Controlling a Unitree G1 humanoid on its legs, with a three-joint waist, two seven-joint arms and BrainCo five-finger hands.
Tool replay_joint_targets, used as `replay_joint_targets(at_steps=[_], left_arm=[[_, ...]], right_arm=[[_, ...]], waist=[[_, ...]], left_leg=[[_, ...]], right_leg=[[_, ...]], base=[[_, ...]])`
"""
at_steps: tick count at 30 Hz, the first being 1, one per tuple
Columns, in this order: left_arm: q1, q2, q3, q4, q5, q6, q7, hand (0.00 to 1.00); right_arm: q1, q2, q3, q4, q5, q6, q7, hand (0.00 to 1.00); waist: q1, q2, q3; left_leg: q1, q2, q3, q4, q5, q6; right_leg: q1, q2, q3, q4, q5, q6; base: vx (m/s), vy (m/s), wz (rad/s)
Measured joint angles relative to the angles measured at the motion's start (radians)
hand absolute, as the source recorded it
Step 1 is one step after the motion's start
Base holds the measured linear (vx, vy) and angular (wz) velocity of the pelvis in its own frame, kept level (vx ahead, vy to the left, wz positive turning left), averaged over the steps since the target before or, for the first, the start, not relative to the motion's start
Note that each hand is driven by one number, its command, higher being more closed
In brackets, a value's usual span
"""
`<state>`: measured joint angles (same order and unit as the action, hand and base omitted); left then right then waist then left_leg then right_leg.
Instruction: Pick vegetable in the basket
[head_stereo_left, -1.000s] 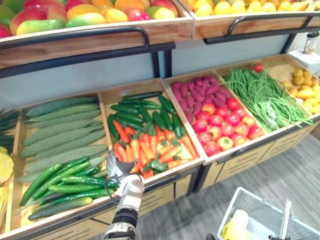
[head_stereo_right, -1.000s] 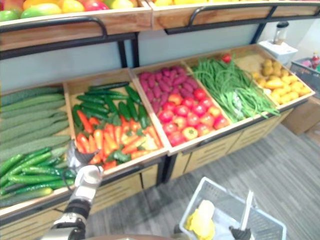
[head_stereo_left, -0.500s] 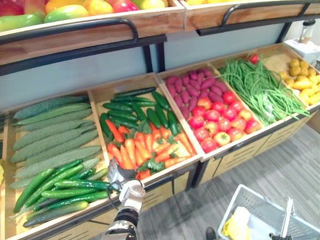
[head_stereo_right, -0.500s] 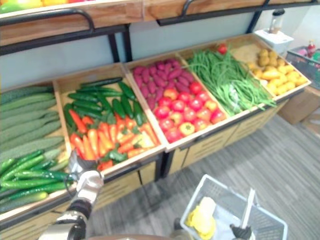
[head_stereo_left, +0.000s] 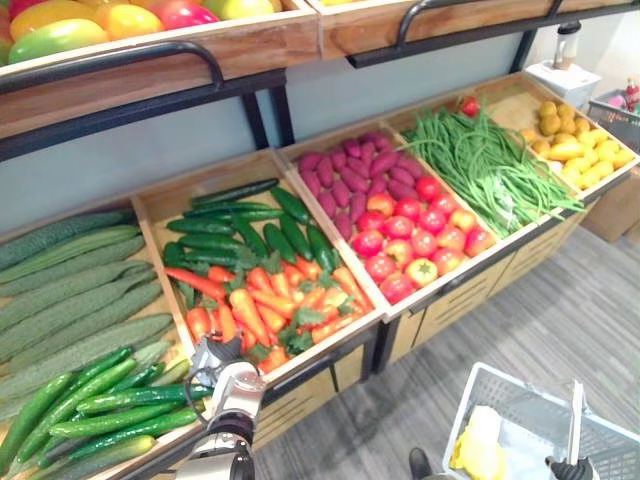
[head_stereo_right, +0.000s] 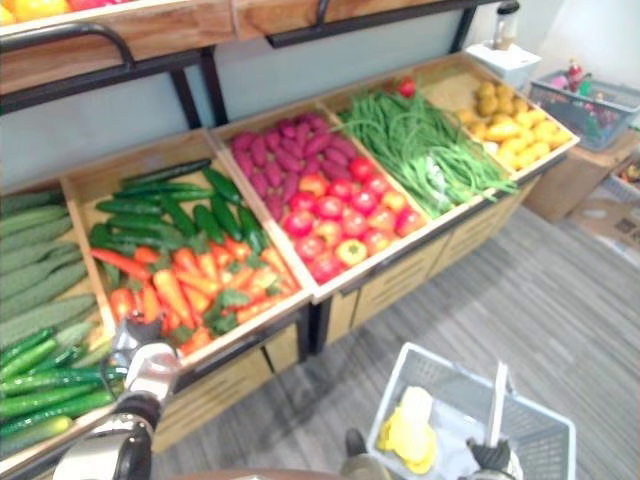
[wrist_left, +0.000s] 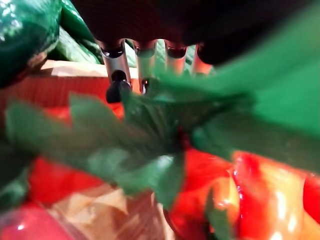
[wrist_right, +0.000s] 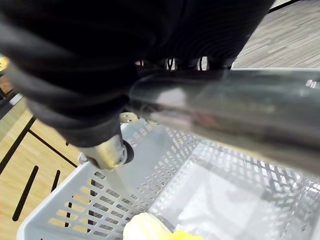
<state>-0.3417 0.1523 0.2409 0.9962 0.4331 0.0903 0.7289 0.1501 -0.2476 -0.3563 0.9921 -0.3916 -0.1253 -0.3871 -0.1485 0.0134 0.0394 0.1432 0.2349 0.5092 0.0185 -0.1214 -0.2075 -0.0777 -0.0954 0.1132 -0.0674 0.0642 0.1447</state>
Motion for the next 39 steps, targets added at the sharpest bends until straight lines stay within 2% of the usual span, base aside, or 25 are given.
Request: replay_joint_targets(at_steps=[7,13,19,23,29,32,39], left_arm=[[0.005,0.004,-0.005,0.001,-0.004,0.0,-0.016,1.0],[0.002,-0.005,-0.012,-0.016,-0.05,-0.006,-0.018,1.0],[0.002,-0.031,-0.034,-0.223,-0.065,-0.007,0.004,1.0],[0.001,-0.032,-0.047,-0.337,-0.056,-0.007,0.013,1.0],[0.002,-0.03,-0.048,-0.423,0.02,0.002,0.017,1.0],[0.003,-0.032,-0.05,-0.454,0.024,0.003,0.017,1.0],[0.011,-0.032,-0.046,-0.525,0.062,0.008,0.017,1.0]], right_arm=[[0.003,0.001,0.01,0.005,0.0,0.0,0.003,1.0],[0.006,0.001,0.01,0.006,0.0,0.0,0.003,1.0],[0.01,0.003,0.007,0.009,0.0,0.001,0.003,1.0],[0.006,0.013,0.006,0.017,0.0,0.001,0.003,1.0],[-0.002,0.039,0.006,0.018,-0.001,0.001,0.003,1.0],[-0.001,0.042,0.006,0.018,-0.001,0.001,0.004,1.0],[-0.014,0.052,0.0,0.018,-0.001,0.002,0.006,1.0]], waist=[[-0.01,-0.018,-0.004],[-0.012,-0.018,-0.006],[-0.001,-0.017,-0.012],[0.022,-0.016,-0.013],[0.028,-0.023,-0.014],[0.037,-0.027,-0.017],[0.045,-0.051,-0.028]], left_leg=[[0.004,0.0,-0.017,0.0,0.0,0.0],[-0.004,-0.002,-0.052,0.0,0.001,0.002],[-0.032,-0.016,-0.118,-0.017,0.027,0.015],[-0.038,-0.019,-0.151,-0.018,0.04,0.019],[-0.054,-0.036,-0.201,-0.054,0.083,0.032],[-0.054,-0.037,-0.213,-0.068,0.093,0.033],[-0.056,-0.038,-0.223,-0.087,0.107,0.032]], right_leg=[[0.015,-0.004,-0.015,0.0,0.0,0.0],[0.028,-0.012,-0.046,-0.001,0.0,0.0],[0.038,-0.034,-0.117,0.003,0.0,0.0],[0.049,-0.039,-0.147,0.011,0.0,0.0],[0.047,-0.056,-0.192,0.02,-0.003,-0.003],[0.047,-0.056,-0.201,0.019,-0.007,-0.01],[0.046,-0.055,-0.215,0.017,-0.002,-0.002]], base=[[-0.03,-0.023,0.06],[-0.03,-0.025,0.14],[-0.02,-0.016,0.3],[-0.04,-0.017,0.25],[-0.08,-0.015,0.24],[-0.05,-0.019,0.1],[-0.01,-0.008,0.05]])
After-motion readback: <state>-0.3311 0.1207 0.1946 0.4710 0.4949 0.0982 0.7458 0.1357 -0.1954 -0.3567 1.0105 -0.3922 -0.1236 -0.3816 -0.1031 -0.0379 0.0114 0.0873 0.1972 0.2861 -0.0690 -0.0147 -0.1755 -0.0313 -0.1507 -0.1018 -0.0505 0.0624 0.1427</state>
